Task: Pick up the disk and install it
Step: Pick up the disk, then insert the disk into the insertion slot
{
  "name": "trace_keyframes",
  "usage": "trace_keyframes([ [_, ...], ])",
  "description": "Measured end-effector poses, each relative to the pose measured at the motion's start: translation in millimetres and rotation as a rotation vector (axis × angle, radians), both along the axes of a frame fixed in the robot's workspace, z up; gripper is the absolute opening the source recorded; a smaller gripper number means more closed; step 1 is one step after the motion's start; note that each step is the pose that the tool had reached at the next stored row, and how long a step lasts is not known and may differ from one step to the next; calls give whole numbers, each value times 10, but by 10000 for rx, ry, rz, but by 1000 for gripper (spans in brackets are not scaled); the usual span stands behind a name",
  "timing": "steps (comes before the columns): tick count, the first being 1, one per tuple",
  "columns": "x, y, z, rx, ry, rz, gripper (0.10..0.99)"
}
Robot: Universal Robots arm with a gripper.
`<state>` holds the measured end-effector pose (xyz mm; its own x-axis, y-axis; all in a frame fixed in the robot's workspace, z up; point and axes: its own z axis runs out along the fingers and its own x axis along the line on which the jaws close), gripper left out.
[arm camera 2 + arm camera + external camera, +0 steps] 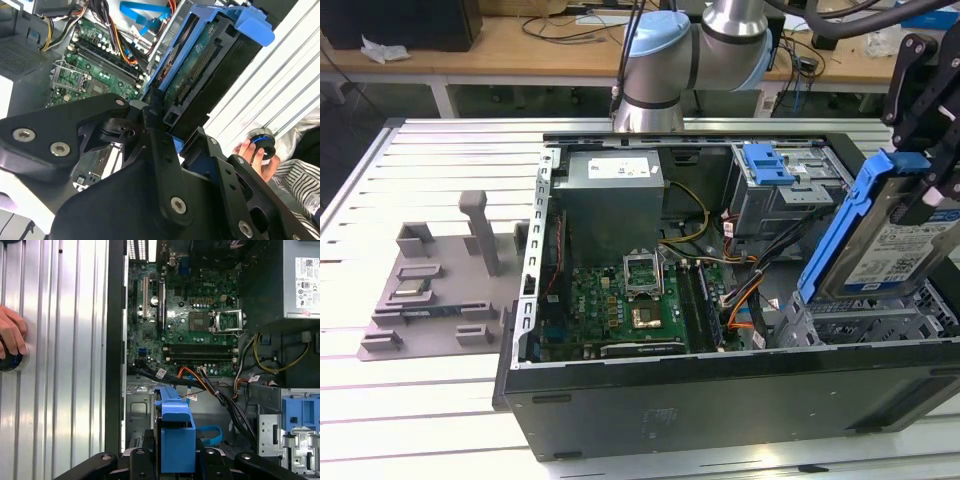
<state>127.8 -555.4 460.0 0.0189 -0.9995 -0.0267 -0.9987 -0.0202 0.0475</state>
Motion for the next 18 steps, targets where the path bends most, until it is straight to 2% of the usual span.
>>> trace_keyframes([
  [2, 33, 8, -4, 4, 0, 0, 369],
  [18, 37, 9, -4, 3, 0, -1, 369],
])
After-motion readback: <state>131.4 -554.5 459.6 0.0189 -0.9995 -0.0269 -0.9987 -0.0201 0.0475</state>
